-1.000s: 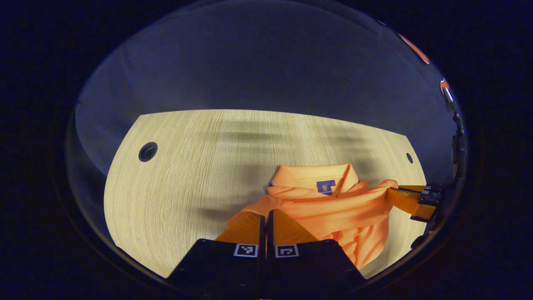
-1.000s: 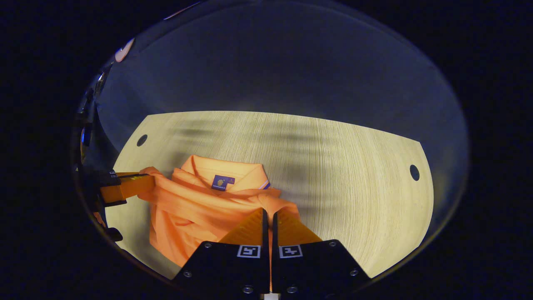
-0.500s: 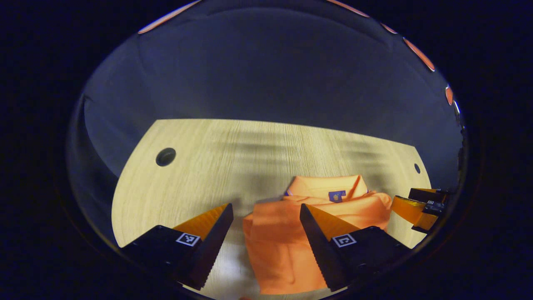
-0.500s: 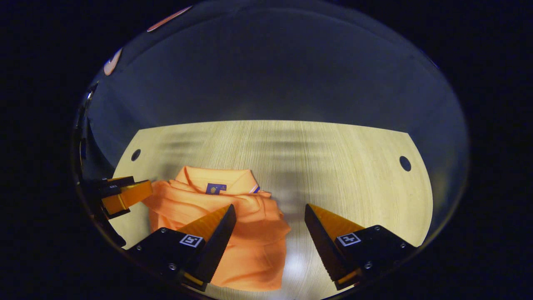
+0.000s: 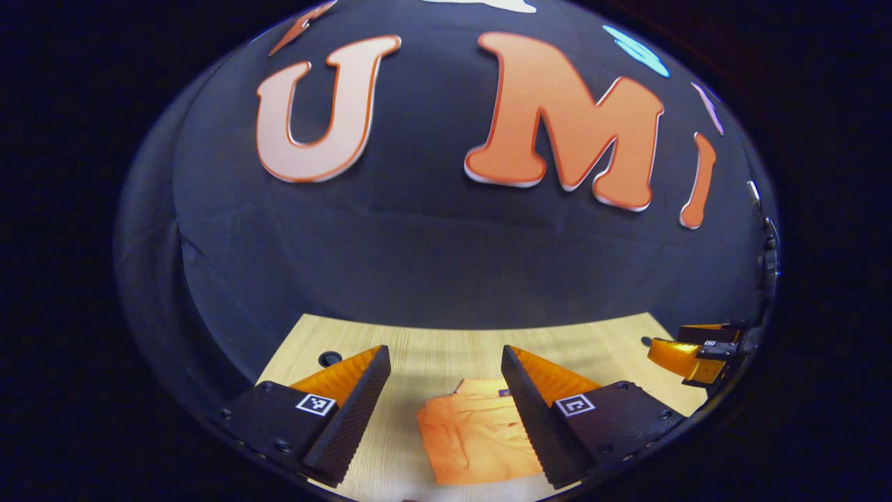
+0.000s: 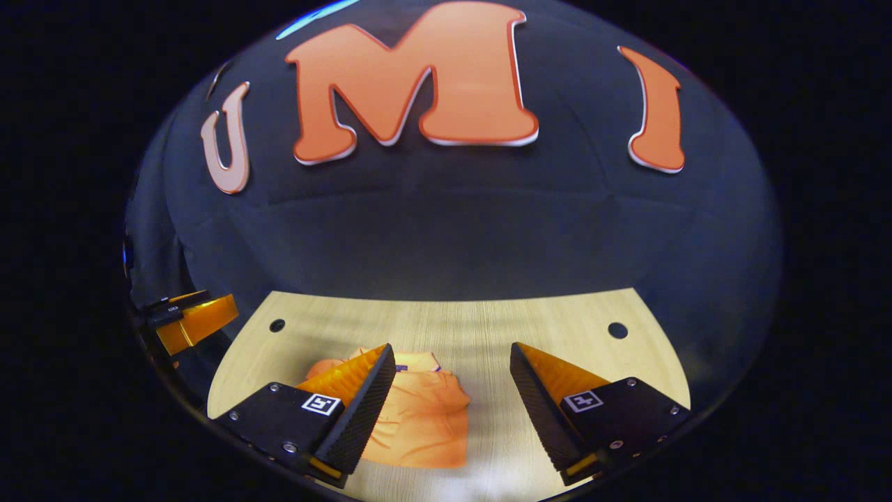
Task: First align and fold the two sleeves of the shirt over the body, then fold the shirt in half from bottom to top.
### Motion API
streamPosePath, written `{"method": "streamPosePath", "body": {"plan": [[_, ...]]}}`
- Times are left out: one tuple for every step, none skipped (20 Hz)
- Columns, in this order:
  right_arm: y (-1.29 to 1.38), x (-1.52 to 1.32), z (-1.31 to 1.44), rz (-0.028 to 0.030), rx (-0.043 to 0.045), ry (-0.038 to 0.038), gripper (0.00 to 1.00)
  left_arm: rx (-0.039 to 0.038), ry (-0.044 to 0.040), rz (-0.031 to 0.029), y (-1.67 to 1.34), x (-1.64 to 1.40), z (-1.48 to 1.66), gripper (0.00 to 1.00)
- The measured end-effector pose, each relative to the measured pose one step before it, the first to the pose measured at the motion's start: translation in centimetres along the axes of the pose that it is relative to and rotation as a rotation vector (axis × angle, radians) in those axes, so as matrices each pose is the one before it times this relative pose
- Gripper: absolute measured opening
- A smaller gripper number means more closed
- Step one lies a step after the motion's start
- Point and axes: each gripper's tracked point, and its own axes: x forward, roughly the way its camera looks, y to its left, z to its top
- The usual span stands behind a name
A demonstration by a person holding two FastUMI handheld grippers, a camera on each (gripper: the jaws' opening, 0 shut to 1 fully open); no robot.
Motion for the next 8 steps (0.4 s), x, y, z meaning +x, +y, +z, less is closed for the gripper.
{"method": "streamPosePath", "body": {"plan": [[0.141,-1.828,0.851,0.00253,-0.01228,-0.03488,1.0,-0.00051,-0.03257,0.00467,-0.178,-2.003,1.205,0.98],[0.159,-1.755,0.613,0.00304,-0.01196,-0.03572,1.0,-0.01001,-0.03484,0.00045,-0.145,-2.173,1.234,0.98],[0.036,-1.723,0.731,0.00102,-0.00385,-0.03772,1.0,-0.01419,-0.02932,-0.00669,-0.321,-2.017,1.009,0.98],[0.141,-1.557,0.721,0.00843,-0.00342,-0.03601,1.0,-0.01079,-0.02882,-0.00271,-0.115,-1.898,0.768,0.98],[0.248,-1.886,0.244,0.0145,-0.00238,-0.02757,1.0,0.00636,-0.02343,0.00448,-0.119,-2.353,0.706,0.98],[0.226,-1.466,0.018,0.01203,0.00643,-0.01366,1.0,0.01365,-0.02436,0.01764,0.182,-2.07,0.421,0.98],[0.123,-0.994,0.094,0.01274,0.01184,-0.01617,1.0,0.01344,-0.02749,0.01485,0.166,-1.873,0.622,0.98],[-0.029,-1.112,0.138,0.00985,0.0087,-0.01999,1.0,0.00736,-0.02683,0.01402,0.111,-1.606,0.176,0.98]]}}
